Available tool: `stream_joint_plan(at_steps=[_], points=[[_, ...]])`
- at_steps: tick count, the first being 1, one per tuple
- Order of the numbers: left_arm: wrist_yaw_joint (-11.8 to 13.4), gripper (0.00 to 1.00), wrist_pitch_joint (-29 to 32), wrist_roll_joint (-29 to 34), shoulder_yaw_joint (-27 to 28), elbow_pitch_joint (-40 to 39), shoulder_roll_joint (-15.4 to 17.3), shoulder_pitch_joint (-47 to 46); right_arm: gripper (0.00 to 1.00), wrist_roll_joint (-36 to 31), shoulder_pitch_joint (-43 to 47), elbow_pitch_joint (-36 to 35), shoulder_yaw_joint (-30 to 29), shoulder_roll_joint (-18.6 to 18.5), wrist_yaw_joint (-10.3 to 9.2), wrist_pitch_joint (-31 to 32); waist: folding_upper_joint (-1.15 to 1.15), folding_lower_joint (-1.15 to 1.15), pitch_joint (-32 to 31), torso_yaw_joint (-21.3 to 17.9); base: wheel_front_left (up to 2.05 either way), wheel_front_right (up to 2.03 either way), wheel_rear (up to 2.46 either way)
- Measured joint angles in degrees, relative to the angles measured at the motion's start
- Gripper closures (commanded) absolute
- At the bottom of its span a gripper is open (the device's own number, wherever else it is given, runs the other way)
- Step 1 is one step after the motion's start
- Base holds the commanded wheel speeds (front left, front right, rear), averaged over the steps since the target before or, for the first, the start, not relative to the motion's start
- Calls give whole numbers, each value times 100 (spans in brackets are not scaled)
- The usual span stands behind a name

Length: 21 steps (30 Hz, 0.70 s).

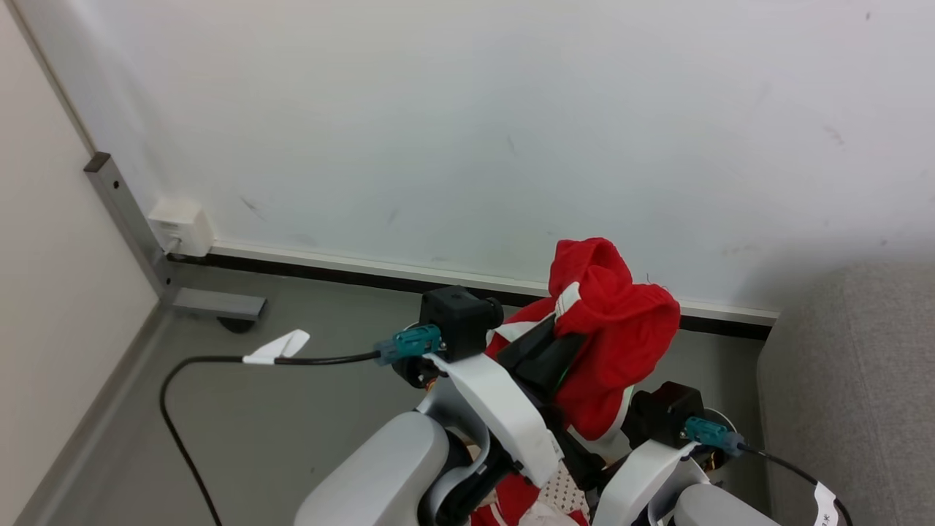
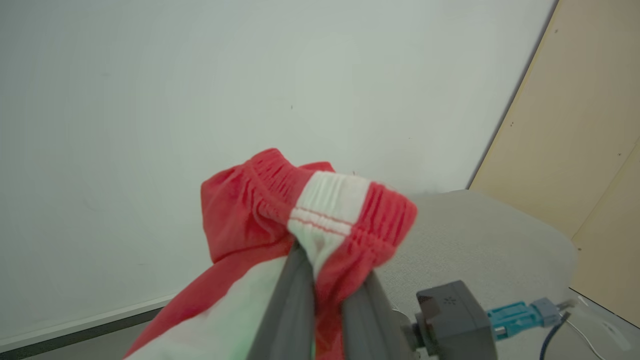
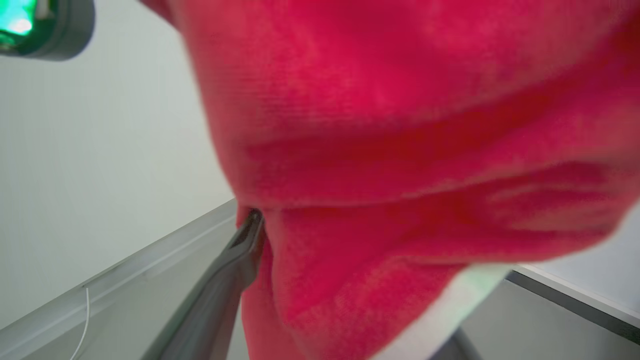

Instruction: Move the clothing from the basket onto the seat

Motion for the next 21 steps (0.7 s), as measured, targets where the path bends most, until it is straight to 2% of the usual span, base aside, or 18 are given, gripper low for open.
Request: stream_joint_plan(at_steps=[1,2,3,4,14,21], points=[[0,100,0,-5,-13,9,-3,0,4,1,-9,19,-5,11,0,0,0,0,-2,27,0,0,0],[2,100,0,-8,-19,20,-4,0,52,2,-8,34,-4,25,0,0,0,0,-5,49,0,0,0],[8,100,0,-9,-20,33,-5,1,81,11,-8,40,-10,30,0,0,0,0,-9,65,0,0,0],[11,100,-1,-10,-18,46,-5,1,100,14,-8,37,-41,27,0,0,0,0,-11,75,0,0,0],[102,100,-68,-34,63,157,53,3,100,-18,44,-193,-218,-57,0,0,0,0,-13,-36,0,0,0],[156,100,-157,-77,144,325,218,119,100,-187,281,-695,-766,-214,1,0,0,0,-27,-176,0,0,0]])
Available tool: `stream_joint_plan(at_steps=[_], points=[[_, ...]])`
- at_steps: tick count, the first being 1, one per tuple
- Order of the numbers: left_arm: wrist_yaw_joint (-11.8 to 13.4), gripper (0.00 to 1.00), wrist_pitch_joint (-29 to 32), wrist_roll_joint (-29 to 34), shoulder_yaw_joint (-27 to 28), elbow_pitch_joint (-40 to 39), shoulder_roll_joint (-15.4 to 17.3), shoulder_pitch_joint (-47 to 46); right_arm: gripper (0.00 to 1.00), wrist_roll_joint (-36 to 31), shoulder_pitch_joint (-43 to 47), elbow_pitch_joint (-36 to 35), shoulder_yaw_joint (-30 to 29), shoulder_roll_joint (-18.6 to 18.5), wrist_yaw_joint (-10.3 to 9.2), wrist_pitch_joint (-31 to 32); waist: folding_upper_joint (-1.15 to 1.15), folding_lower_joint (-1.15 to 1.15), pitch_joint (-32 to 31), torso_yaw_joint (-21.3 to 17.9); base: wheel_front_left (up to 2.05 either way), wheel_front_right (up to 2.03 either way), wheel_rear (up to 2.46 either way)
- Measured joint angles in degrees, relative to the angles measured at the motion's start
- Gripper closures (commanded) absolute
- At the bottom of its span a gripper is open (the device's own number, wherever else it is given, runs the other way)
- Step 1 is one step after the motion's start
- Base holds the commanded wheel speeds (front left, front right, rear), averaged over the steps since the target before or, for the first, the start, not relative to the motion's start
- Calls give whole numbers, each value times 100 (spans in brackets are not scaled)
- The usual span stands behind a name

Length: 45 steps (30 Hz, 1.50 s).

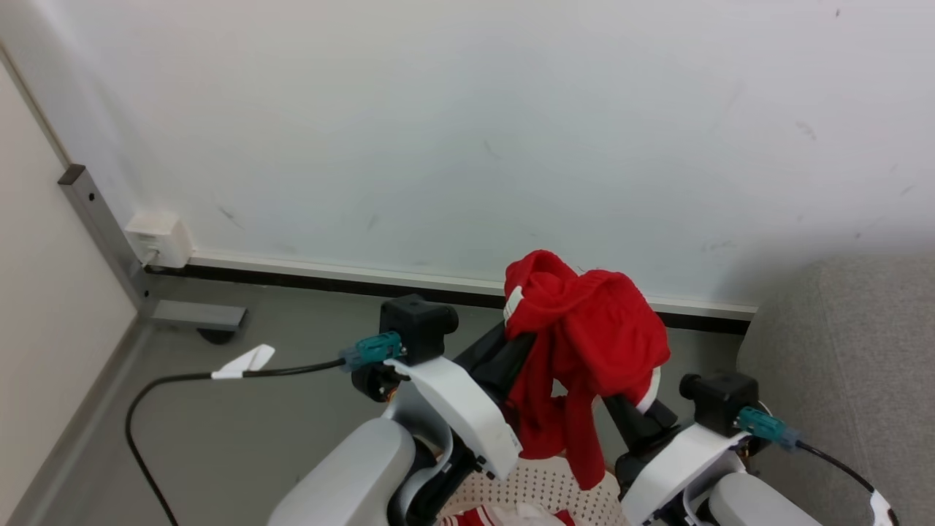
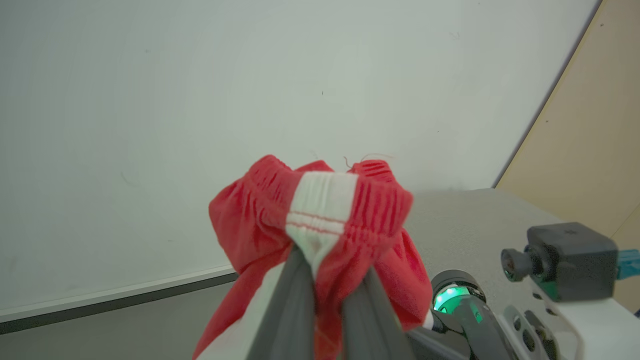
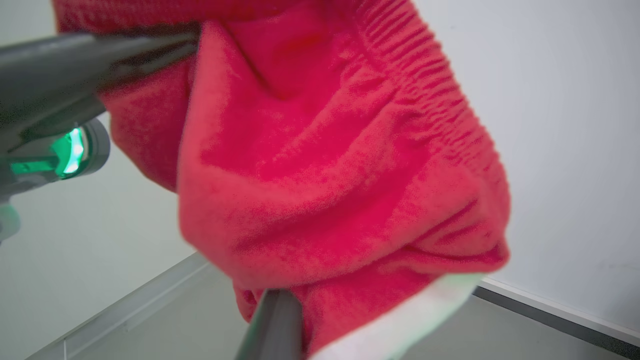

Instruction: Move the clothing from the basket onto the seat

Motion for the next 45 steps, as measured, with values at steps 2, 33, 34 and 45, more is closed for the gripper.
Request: stream_joint_plan(at_steps=[2,33,34,45], points=[[7,100,-31,-25,12,40,26,40,100,-70,138,-189,-233,-68,0,0,0,0,-15,-37,0,0,0],[205,0,-435,133,-136,93,308,369,100,-664,621,-1885,-2313,-583,0,0,0,0,114,-1431,0,0,0],[208,0,-453,136,-142,93,313,375,100,-679,614,-1931,-2377,-630,1,0,0,0,124,-1509,0,0,0],[194,0,-683,426,-291,108,412,351,100,-864,604,-2513,-2885,-823,0,0,0,0,276,-2516,0,0,0]])
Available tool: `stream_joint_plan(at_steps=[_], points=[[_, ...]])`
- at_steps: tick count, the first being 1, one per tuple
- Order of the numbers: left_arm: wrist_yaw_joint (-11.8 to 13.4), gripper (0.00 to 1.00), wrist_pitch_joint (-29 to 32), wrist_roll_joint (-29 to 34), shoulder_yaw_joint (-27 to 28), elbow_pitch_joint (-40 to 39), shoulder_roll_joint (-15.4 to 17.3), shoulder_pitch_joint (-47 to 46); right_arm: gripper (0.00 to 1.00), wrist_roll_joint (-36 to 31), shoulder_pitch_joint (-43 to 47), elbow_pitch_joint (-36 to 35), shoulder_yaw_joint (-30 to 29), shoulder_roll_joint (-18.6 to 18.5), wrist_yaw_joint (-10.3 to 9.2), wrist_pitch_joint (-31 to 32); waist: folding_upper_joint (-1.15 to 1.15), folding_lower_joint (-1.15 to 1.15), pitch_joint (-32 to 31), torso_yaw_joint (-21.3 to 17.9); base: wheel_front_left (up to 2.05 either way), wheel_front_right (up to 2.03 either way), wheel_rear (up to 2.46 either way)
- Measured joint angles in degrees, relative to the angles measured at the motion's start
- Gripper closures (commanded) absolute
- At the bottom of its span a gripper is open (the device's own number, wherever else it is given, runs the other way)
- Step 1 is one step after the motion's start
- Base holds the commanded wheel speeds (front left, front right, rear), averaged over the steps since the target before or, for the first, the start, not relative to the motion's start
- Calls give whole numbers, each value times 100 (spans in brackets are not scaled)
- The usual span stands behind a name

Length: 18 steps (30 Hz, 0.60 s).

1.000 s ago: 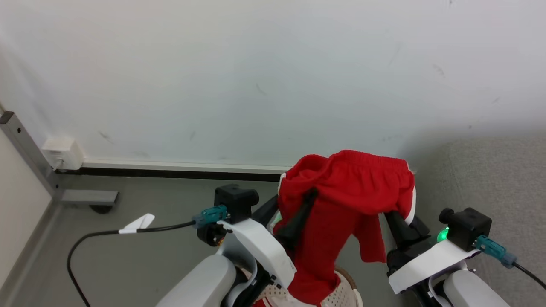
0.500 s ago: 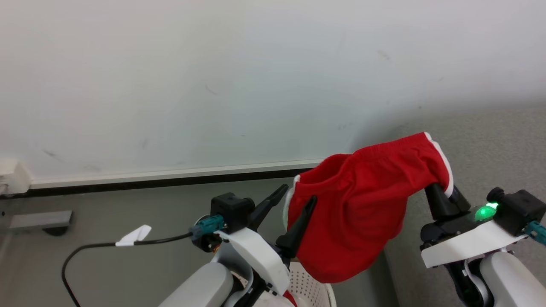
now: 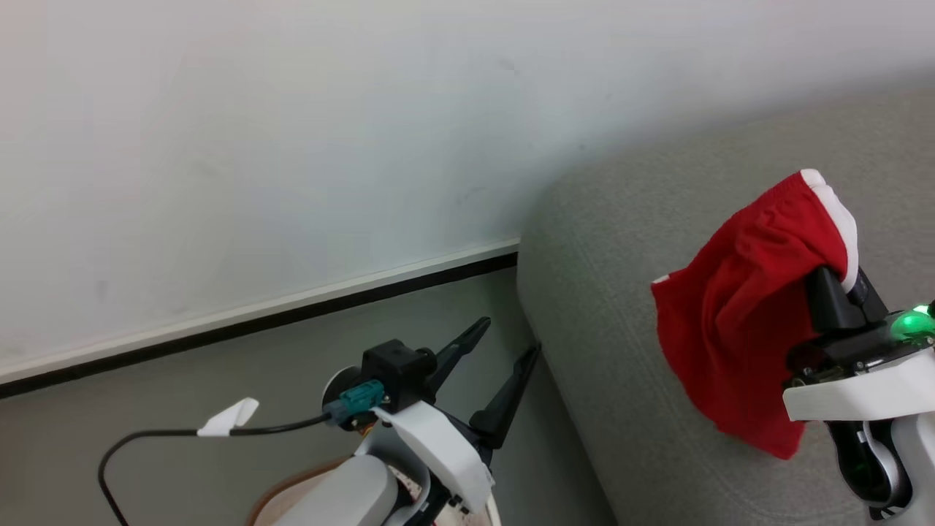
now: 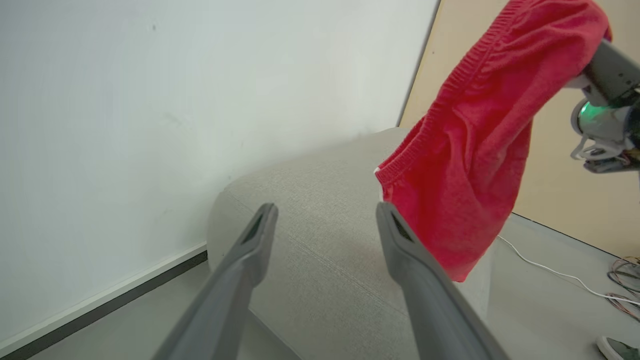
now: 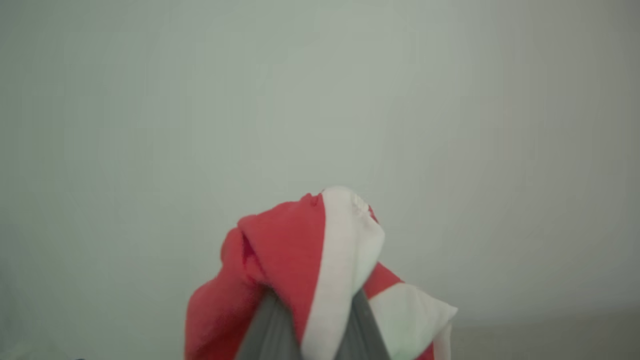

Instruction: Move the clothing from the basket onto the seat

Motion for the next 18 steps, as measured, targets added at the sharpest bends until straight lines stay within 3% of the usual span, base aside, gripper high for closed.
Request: stream_joint_plan(at_steps=[11,18], points=[[93,0,-188,276,-85,152,123,-111,100,-172,284,-568,-321,-79,0,0,0,0,220,-1042,0,0,0],[105,0,-236,365,-116,287,126,-169,100,-211,447,-730,-420,-48,0,0,0,0,411,-1382,0,0,0]])
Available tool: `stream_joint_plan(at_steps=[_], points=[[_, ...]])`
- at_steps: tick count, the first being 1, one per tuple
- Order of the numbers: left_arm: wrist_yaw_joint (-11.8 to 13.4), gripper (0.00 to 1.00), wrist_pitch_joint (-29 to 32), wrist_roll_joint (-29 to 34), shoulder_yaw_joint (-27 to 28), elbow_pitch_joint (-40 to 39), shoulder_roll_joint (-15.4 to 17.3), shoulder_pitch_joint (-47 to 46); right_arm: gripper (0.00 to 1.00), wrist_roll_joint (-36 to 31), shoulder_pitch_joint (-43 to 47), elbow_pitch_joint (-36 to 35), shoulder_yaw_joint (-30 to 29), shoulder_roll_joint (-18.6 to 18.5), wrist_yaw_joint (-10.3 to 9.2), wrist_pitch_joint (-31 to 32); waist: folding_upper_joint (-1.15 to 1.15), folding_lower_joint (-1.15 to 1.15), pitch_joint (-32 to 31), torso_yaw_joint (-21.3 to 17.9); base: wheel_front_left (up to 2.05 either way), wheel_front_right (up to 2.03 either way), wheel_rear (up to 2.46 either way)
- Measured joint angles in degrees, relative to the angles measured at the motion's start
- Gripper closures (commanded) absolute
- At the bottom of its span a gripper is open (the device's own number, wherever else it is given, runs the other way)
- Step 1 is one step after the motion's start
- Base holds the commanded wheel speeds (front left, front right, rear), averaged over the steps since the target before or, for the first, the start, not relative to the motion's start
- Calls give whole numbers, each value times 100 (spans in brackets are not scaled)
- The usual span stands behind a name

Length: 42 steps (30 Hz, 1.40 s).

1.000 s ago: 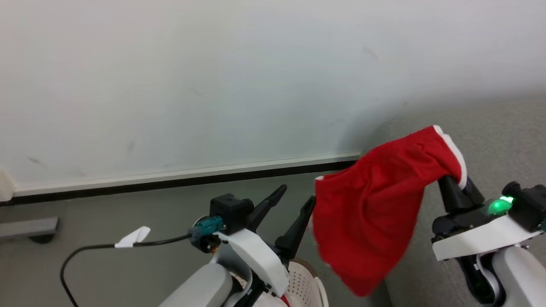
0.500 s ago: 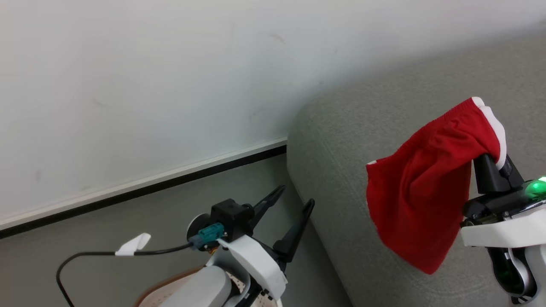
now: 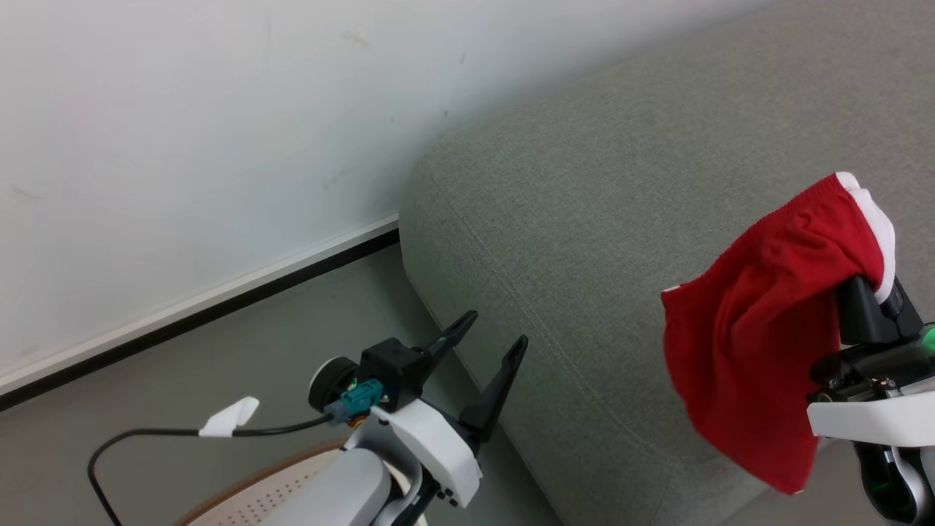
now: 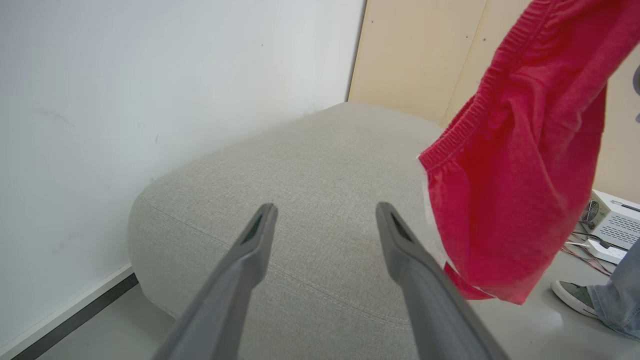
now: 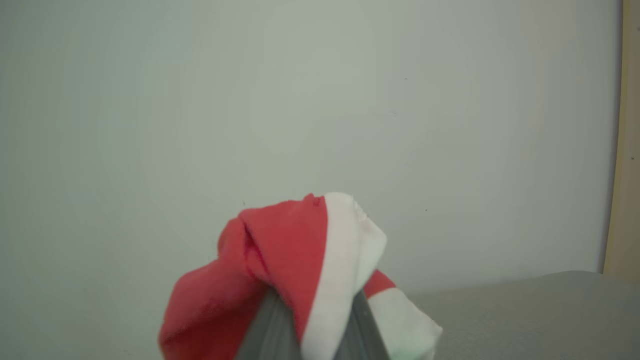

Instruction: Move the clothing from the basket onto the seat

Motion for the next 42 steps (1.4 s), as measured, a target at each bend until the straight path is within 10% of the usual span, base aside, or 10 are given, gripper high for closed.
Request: stream_joint_plan(at_steps=[20,42], points=[[25,0,14,43,-42,126,16,-242,100,647,-1060,171,125,-287,0,0,0,0,475,201,0,0,0],[89,0,560,485,-130,-537,368,-1357,100,1245,-3794,2038,-314,-1477,0,-1,0,1,2546,1095,0,0,0]])
